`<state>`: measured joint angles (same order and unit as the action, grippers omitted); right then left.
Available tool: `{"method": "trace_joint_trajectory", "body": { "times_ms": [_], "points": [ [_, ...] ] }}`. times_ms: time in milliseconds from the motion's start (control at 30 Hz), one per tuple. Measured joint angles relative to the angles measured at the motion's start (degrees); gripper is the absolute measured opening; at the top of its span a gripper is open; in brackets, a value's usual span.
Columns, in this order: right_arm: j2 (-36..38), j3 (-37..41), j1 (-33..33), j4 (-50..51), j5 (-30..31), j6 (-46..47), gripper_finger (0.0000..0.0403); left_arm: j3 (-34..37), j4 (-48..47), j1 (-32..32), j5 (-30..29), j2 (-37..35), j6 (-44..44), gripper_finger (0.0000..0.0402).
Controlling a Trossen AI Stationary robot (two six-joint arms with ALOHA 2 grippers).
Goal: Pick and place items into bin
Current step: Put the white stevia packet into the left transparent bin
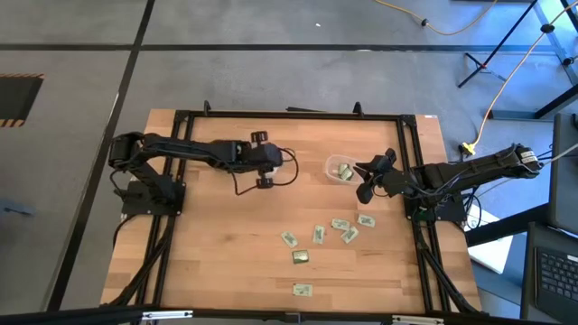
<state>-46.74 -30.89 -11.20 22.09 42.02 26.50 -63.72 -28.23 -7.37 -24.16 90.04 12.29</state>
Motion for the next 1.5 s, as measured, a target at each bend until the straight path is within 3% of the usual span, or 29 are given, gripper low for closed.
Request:
{"method": "trace_joint_trajectory", "body": {
  "times_ms": [200, 300, 533, 867, 1500],
  "points": [
    [0.0, 0.0, 0.0, 0.0, 0.0, 0.0, 0.0067, -0.5, 1.4, 3.6, 19.9, 0.0, 4.9, 0.0071],
    [0.0, 0.0, 0.0, 0.0, 0.0, 0.0, 0.0067, -0.4, 1.9, 6.4, 25.1, 0.4, 6.1, 0.0081],
    [0.0, 0.0, 0.0, 0.0, 0.0, 0.0, 0.0067, -0.4, 6.4, 12.6, 25.7, 4.3, 7.9, 0.0095],
    [0.0, 0.0, 0.0, 0.0, 0.0, 0.1, 0.0067, -0.4, 13.4, 19.1, 25.7, 13.8, 11.6, 0.0084],
    [0.0, 0.0, 0.0, 0.0, 0.0, 0.2, 0.0067, -0.4, 19.6, 20.1, 28.8, 21.8, 6.3, 0.0052]
  ]
}}
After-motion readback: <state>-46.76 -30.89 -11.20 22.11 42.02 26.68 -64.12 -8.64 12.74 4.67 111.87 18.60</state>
